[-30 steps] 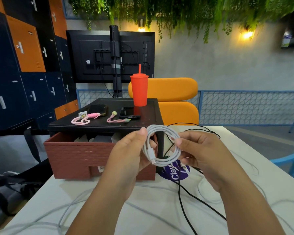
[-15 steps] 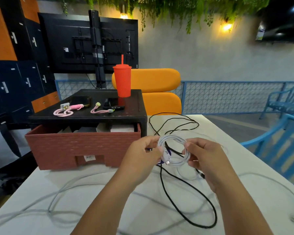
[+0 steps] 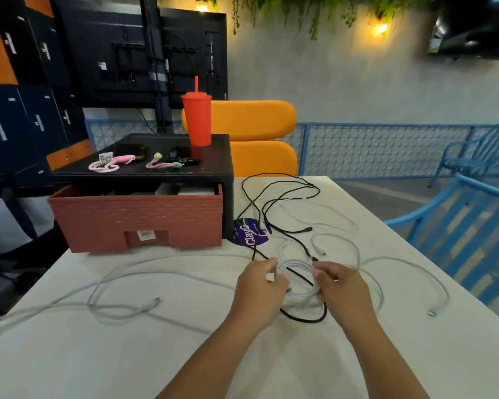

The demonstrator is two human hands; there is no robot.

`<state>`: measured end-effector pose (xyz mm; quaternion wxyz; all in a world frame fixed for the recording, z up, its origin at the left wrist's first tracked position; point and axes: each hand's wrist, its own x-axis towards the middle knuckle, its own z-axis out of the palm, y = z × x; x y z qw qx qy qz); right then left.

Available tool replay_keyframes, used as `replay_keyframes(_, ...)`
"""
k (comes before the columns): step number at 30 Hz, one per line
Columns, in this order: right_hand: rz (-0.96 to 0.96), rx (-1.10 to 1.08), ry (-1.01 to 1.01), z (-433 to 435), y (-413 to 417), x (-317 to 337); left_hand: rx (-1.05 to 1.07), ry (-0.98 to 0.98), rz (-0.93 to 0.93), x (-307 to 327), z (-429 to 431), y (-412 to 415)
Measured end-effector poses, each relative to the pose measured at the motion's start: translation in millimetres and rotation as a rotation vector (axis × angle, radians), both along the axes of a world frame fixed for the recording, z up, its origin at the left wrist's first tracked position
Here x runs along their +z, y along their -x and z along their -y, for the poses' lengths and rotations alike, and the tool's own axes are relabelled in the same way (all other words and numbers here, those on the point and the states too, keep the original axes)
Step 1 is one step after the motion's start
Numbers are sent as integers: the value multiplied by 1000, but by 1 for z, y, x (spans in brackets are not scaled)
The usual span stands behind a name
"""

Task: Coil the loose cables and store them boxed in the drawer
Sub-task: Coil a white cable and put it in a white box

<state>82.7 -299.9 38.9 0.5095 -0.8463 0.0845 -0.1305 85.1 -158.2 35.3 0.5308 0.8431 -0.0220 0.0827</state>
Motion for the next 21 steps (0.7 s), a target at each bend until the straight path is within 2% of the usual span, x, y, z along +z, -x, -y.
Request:
replay_keyframes(3,4,25,141,-6,0,-9,5,-127,56,-9,3,5)
replay_keyframes(9,-18,142,626,-13,4,-22,-25,-465,19,-32,1,9)
replay_keyframes(15,-34,157,620,-9,3,-30,-23,-672,-13,-38,3,6)
replay_keyframes(21,14,191,628,-7,-5,-33,6,-702,-33,-38,5,2)
